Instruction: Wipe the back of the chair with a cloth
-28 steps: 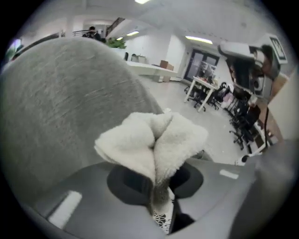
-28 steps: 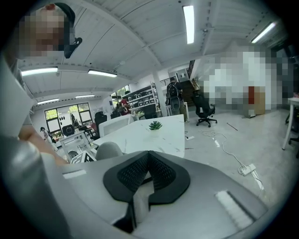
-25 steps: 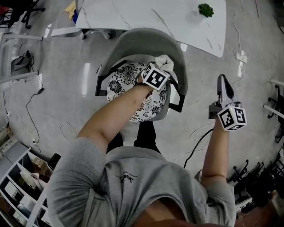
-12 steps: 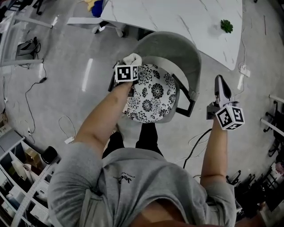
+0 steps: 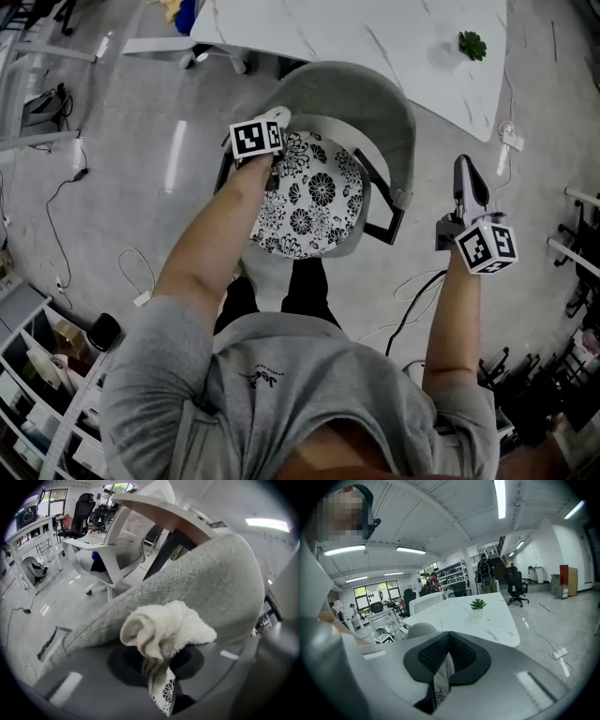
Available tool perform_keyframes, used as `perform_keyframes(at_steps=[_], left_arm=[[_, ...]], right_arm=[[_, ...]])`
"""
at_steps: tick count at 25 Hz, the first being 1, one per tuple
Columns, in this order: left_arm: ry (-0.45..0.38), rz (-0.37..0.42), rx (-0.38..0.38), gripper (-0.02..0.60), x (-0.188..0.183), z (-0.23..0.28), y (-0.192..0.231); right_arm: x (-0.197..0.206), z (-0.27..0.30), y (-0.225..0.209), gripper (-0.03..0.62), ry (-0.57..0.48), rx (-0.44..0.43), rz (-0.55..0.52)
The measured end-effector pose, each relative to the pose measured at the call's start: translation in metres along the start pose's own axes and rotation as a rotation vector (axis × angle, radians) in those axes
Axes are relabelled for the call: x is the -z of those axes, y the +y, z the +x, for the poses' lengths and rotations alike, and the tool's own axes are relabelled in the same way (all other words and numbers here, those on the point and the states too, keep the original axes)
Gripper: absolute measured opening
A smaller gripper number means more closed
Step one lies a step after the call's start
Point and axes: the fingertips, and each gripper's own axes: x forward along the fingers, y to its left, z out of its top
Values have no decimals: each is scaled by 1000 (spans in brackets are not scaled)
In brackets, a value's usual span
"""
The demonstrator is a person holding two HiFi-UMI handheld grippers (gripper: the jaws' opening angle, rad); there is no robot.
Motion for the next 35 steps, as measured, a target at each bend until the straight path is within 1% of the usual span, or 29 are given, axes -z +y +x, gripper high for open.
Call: perform_keyframes(at_steps=[2,6,8,10,13,14,17,20,22,24,25,26,27,28,29,31,32,33,35], left_arm=[[21,25,-7,144,-3,12,-10],[58,133,-14,144,-9,38,-42],[78,196,-3,144,-10,50,-65],[101,289,11,144,-7,61,-93],[129,451,56,144,4,72,-145],[126,518,76,144,8,74,-165],[115,754,131,144,22,79,-218],[137,992,141,144,47,81,-248],[147,1137,152,144,66,79,-265],[149,1248,174,144,85,76,-283],[149,1282,189,144,93,74,-290],[149,1293,210,144,101,71,-295],[149,1279,236,144,106,68,-298],[147,1240,265,144,109,65,-300],[142,1180,294,144,109,60,-298],[127,1009,332,144,102,49,-284],[119,910,333,144,97,43,-270],[108,812,316,144,90,37,-251],[83,643,237,144,77,27,-199]], right_arm=[[4,-4,-15,5,3,16,6],[8,-11,-48,5,1,50,24],[12,-16,-62,5,1,64,29],[15,-23,-75,5,-1,82,38],[18,-32,-91,5,-3,107,56],[19,-36,-96,5,-6,111,58],[23,-46,-111,5,-21,124,69],[26,-55,-121,5,-25,141,83],[29,-58,-123,5,-24,146,87],[30,-59,-121,5,-22,146,91],[31,-58,-119,5,-22,143,92],[30,-57,-116,5,-22,139,92],[29,-56,-112,5,-22,134,90],[28,-55,-109,5,-22,128,86],[27,-54,-104,5,-21,122,79],[23,-51,-95,5,-20,110,63],[20,-49,-90,5,-21,104,58],[18,-47,-84,5,-23,98,53],[13,-43,-71,5,-28,85,46]])
